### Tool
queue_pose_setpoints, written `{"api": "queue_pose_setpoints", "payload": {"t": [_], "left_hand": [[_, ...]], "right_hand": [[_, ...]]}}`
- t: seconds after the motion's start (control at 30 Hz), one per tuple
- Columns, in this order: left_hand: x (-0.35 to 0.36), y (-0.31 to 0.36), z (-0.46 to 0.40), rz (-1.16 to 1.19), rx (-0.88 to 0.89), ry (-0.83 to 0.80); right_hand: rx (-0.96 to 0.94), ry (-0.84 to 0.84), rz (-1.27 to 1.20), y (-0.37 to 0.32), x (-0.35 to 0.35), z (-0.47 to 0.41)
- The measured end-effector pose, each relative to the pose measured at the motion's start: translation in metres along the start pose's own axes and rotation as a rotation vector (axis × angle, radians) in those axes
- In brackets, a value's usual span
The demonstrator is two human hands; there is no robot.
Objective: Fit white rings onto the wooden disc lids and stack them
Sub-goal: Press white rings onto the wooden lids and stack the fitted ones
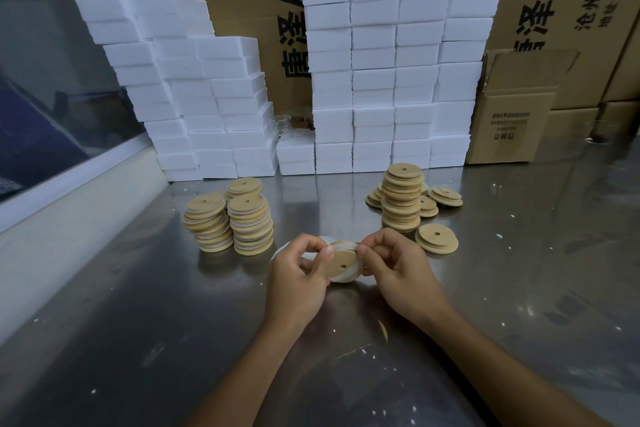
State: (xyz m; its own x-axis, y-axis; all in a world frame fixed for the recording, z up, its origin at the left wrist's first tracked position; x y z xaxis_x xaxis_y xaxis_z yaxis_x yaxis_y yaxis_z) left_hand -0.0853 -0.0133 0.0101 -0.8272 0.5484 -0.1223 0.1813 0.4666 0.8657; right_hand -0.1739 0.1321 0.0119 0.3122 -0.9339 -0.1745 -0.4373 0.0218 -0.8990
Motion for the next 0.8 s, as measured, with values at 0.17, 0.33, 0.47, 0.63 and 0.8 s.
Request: {"api": "queue_pose_setpoints", "payload": {"t": [0.17, 0.33, 0.47, 0.63, 0.8], "left_hand": [[-0.0006, -0.0003, -0.0006, -0.007, 0.004, 0.009], [-0.0011, 0.0018, -0.0005, -0.019, -0.001, 0.002], [-0.0034, 0.0035, -0.0018, -0.014, -0.047, -0.008], [-0.0051, 0.0034, -0.003, 0.055, -0.153, -0.022], [-0.005, -0.005, -0.0026, 0.08, -0.245, -0.025]], "right_hand": [[-0.001, -0.009, -0.02, 0.0001, 0.0013, 0.0003], [0.017, -0.025, -0.024, -0.0014, 0.0009, 0.0004], [0.017, -0.04, -0.01, -0.0035, 0.0011, 0.001], [0.028, -0.023, 0.023, -0.0033, -0.0024, -0.0017], [-0.048, -0.019, 0.114, -0.0042, -0.0034, -0.0016]]}}
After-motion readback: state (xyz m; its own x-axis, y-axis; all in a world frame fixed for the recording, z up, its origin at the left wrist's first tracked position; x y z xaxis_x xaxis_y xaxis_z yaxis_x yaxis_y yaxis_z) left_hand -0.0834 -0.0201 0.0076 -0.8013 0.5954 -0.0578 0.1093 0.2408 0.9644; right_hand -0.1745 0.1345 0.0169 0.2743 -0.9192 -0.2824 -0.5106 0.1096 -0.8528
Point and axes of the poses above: each hand's wrist, its own z-axis away from the middle knuckle, its own x-axis out of the palm, y = z × x, the point moved 4 cm from there along -z, towards the middle knuckle, and after that the axes turned 10 degrees about y, right-handed, at the moved point
